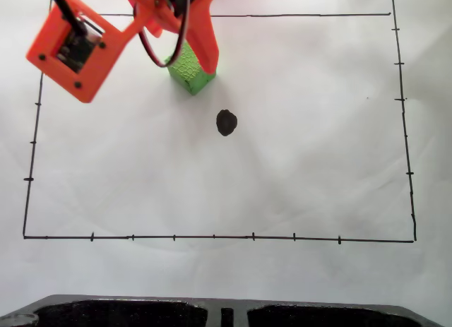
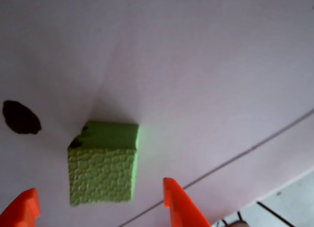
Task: Grasp the colored block, Place it on the black dot, and then return the arm to the default position.
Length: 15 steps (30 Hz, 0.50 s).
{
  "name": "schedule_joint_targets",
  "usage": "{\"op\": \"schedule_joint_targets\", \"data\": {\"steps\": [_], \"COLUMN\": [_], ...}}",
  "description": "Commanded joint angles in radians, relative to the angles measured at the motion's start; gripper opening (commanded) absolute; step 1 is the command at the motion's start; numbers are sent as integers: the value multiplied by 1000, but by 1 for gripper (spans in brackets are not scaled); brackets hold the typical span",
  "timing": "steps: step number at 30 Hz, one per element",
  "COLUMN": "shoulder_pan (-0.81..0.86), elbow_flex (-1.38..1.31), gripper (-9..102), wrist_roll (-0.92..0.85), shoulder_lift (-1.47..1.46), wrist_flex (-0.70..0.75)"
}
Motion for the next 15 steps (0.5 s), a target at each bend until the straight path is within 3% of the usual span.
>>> {"op": "schedule_joint_targets", "data": {"steps": [1,15], "shoulder_pan": [-25,-15], "elbow_flex": [14,83], "gripper": [34,34], "wrist_roll": [14,20], "shoulder_lift": [-2,-48], "wrist_flex": [-38,-155]}}
